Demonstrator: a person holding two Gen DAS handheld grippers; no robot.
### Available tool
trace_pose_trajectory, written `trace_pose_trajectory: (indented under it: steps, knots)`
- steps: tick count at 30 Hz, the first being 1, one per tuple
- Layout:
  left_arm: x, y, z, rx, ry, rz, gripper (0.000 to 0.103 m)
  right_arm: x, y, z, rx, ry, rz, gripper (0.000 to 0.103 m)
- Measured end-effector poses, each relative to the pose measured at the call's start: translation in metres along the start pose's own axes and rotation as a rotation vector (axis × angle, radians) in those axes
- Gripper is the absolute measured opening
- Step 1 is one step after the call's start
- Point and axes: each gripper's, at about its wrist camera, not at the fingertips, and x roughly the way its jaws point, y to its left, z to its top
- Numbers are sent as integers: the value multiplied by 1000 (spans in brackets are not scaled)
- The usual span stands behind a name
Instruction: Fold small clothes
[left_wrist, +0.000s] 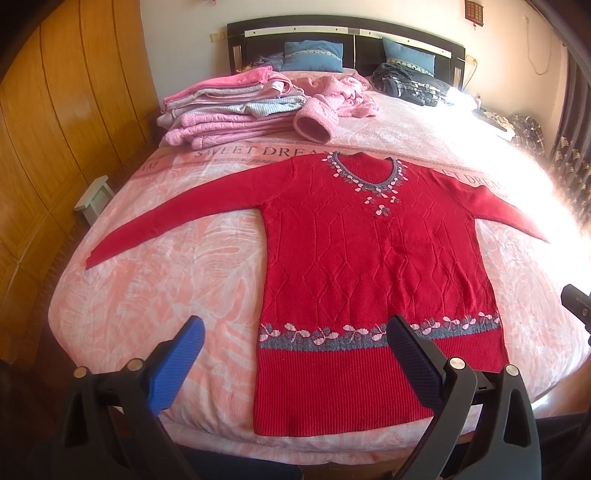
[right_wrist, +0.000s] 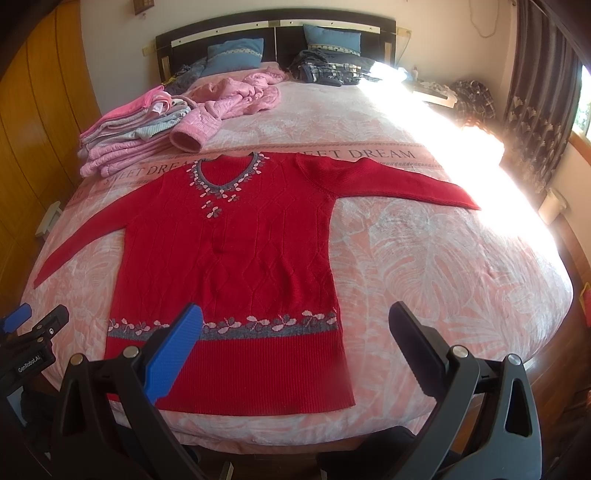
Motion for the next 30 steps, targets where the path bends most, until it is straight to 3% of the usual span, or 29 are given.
trace_pose_trajectory:
  steps: [20,24,30]
  knots:
    - [5,0,5,-19,-13,-18,99,1,-9,6,14,-3,0,100]
    - [29,-6,30,-54,16,-67,99,20,-43,28,107,32,-18,100]
    - [90,-36,91,-77,77,-25,99,80,-133,90,254,85,-149,100]
